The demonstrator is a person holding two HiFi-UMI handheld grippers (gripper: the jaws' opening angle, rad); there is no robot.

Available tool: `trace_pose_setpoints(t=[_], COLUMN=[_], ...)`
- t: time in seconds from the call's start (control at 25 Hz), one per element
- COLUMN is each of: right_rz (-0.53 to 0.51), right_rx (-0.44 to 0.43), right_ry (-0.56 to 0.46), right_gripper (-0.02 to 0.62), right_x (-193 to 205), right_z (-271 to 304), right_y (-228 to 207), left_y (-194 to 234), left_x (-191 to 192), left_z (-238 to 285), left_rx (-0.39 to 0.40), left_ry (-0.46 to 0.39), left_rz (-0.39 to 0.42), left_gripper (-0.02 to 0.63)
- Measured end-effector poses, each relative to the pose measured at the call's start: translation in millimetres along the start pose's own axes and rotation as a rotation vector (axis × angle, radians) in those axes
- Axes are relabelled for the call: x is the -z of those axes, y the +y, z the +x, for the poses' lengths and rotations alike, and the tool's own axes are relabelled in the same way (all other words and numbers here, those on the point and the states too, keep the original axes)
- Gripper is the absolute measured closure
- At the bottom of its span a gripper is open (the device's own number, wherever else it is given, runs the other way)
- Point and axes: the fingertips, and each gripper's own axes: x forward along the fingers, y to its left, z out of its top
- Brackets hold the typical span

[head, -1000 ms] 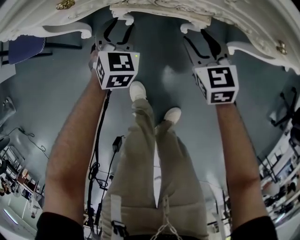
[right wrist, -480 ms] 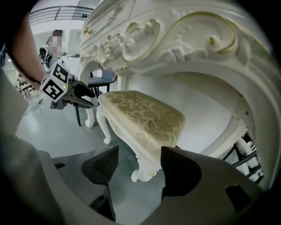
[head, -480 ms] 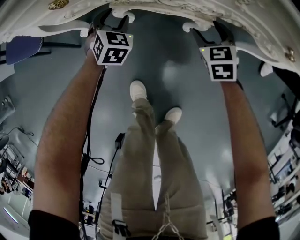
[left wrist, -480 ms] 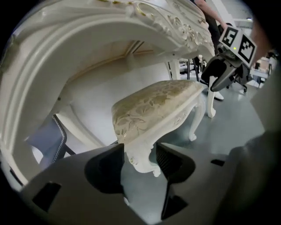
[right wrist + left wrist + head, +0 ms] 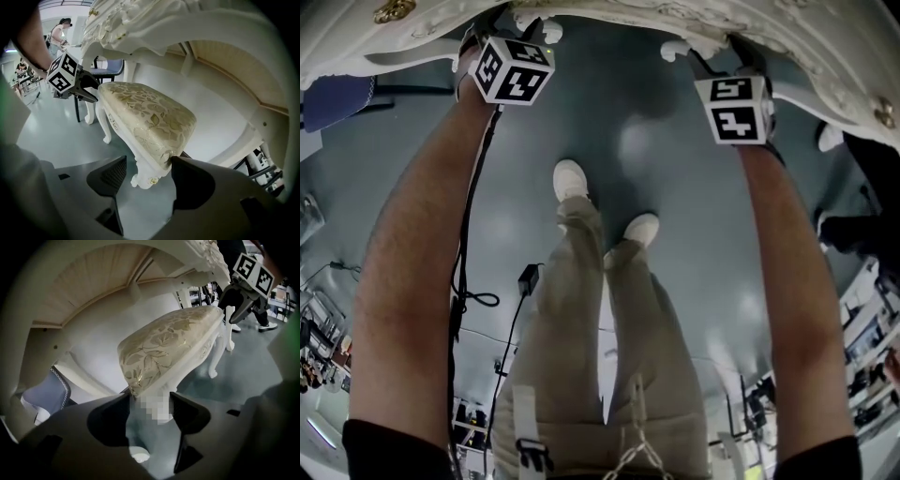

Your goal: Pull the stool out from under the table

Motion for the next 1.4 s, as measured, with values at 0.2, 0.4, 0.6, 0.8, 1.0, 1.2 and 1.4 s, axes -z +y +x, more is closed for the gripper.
trace_pose_setpoints(t=[0.2,0.4,0.6,0.8,1.0,1.2,1.4], right_rz=[0.016,0.051,0.053,0.065,0.142,0.167,0.195], right_rx=[-0.003,-0.010,0.009,0.041,-0.001,0.005,-0.002], right_ry=[0.012,0.022,0.044,0.051,0.072,0.087,0.118], right_gripper=[0.319,0.319,0.319,0.301,0.295,0.295,0.295], right_x=[0,7,20,29,22,20,24], right_z=[0,-4,-11,-10,8,9,3], right_y=[1,-2,-12,-19,-24,-21,-16], left_y=[-3,-18,-47,-47,-44,-43,-46], left_x=[-1,-1,6,10,-4,-3,-4], left_z=[5,-7,-30,-32,-18,-15,-22], left_rx=[0.034,0.043,0.070,0.079,0.121,0.144,0.119], left_ry=[0.044,0.055,0.043,0.044,0.080,0.112,0.122], left_rz=[-0.002,-0.034,0.001,-0.098,-0.103,-0.135,-0.168], left_gripper=[0.353,0.351,0.351,0.328,0.318,0.311,0.311])
